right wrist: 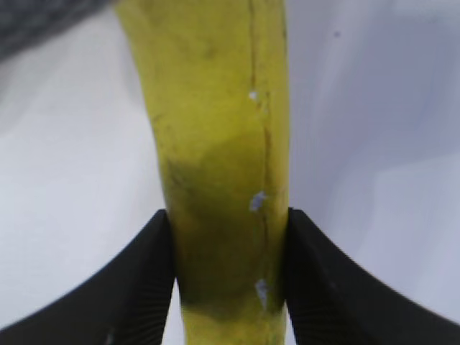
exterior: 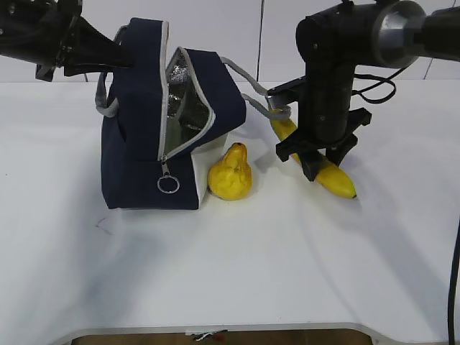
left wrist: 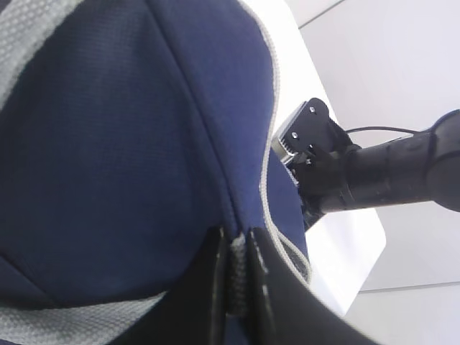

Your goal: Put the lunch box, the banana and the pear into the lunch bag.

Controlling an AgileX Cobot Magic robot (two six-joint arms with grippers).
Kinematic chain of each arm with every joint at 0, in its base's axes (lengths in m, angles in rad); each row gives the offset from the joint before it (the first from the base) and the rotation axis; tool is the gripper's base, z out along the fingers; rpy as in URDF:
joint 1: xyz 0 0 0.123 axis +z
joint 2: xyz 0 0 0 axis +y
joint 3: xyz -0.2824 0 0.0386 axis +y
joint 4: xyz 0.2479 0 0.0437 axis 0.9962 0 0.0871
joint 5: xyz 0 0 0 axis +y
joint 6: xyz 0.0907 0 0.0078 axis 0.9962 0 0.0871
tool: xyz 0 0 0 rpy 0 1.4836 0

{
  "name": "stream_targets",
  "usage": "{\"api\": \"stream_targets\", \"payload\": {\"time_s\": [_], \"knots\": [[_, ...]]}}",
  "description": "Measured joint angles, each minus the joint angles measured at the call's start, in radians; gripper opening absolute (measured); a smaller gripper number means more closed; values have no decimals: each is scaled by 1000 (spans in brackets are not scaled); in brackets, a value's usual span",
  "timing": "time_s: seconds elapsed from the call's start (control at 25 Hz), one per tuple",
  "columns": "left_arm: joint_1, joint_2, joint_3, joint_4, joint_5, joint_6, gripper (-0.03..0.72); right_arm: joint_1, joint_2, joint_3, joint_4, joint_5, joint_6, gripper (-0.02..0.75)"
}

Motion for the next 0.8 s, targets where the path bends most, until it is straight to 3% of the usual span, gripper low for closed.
{"api": "stream_targets", "payload": {"time_s": [0.2, 0.8], "knots": [[0, 0, 0, -2, 8, 0, 18, 0, 0, 0, -60, 0, 10, 365], [0, 0, 0, -26, 24, 18, 18, 0, 0, 0, -90, 0, 11, 365]]}}
